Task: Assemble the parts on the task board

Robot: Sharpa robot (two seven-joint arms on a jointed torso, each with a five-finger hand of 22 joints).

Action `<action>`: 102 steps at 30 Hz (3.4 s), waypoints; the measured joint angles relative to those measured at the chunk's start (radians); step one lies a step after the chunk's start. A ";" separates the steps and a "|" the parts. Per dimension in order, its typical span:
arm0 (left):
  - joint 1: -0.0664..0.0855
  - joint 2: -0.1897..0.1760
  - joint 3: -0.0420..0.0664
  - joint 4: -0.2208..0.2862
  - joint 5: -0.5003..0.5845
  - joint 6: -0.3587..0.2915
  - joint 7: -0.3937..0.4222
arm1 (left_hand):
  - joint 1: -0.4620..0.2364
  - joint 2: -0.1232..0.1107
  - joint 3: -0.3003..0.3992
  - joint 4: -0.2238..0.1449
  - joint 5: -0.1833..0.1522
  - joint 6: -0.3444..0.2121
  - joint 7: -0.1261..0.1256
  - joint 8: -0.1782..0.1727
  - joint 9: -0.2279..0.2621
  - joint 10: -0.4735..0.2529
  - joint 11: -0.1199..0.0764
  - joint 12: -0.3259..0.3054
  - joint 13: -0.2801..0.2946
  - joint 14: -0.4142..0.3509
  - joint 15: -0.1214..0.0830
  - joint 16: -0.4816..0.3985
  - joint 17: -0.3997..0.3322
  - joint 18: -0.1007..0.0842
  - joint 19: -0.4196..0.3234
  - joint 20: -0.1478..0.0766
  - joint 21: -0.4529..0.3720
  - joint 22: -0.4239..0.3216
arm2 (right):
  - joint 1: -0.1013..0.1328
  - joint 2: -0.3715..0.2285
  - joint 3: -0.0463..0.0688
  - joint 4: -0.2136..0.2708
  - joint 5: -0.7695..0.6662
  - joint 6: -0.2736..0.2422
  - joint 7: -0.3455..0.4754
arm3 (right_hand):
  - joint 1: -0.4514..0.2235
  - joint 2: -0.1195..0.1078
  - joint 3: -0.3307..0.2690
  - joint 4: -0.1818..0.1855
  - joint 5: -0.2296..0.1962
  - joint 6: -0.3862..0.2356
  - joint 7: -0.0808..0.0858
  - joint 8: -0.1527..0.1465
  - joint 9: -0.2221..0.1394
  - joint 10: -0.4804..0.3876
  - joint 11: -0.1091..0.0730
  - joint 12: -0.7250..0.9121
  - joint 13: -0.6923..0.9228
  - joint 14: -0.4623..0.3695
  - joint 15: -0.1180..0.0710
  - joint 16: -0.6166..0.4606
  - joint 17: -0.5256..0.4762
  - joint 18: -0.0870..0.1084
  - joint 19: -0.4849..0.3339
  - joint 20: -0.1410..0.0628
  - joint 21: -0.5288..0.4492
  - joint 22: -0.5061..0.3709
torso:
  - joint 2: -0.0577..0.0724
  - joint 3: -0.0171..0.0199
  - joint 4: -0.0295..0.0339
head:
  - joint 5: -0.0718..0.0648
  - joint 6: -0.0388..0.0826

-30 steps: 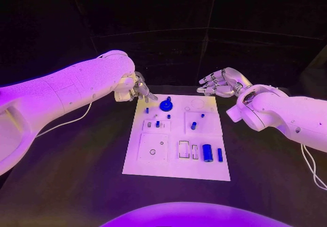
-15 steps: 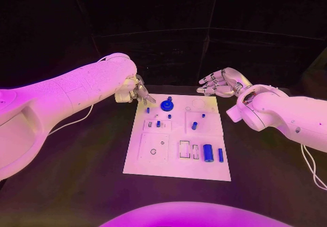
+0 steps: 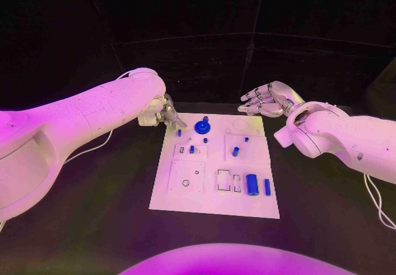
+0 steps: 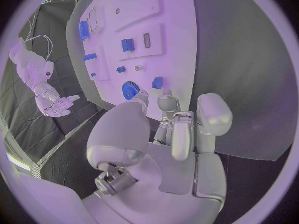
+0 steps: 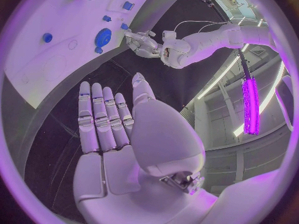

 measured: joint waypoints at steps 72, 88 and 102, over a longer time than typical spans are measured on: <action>-0.011 -0.018 -0.013 0.033 0.000 0.034 0.063 | 0.121 0.039 0.441 -0.175 0.055 0.003 0.004 0.031 -0.077 -0.014 0.003 0.008 -0.042 0.005 0.005 0.000 0.000 0.000 0.000 0.000 0.004 0.011 | 0.000 0.002 0.000 0.001 0.004 0.007 0.003 | 0.000 0.000 0.003 -0.003 0.000 0.000 0.000 0.004 0.000 0.000 0.000 0.004 0.000 0.000 0.000 0.000 -0.016 0.000 0.000 0.000 0.000 0.000 | -0.001 0.0009 0.0009 | -0.007 -0.012; -0.011 -0.168 -0.013 0.255 0.093 -0.111 0.117 | 0.054 -0.019 0.514 -0.199 0.140 0.026 -0.011 0.074 -0.070 0.019 -0.014 0.008 -0.053 0.003 0.003 0.000 0.000 0.000 0.004 -0.004 0.000 0.016 | 0.000 -0.007 0.000 0.003 0.005 0.007 0.003 | -0.001 0.001 0.003 -0.003 0.000 0.000 0.000 0.004 0.000 0.000 0.000 0.004 0.000 0.000 0.000 0.000 -0.019 0.000 -0.004 0.004 0.000 0.000 | -0.004 0.0022 0.0076 | -0.004 -0.013; -0.028 -0.275 -0.033 0.441 0.088 -0.204 0.143 | 0.021 -0.061 0.518 -0.220 0.322 0.068 -0.021 0.082 -0.079 0.054 -0.022 0.008 -0.048 0.002 -0.006 0.009 0.000 0.000 0.011 -0.012 0.012 0.041 | 0.000 -0.011 0.000 0.003 0.005 0.009 0.002 | -0.004 0.004 0.003 -0.003 0.000 0.000 0.000 0.004 0.000 0.000 0.000 0.004 -0.001 0.000 0.000 0.000 -0.019 0.000 -0.004 0.004 0.000 0.000 | -0.006 0.0028 0.0109 | 0.004 -0.018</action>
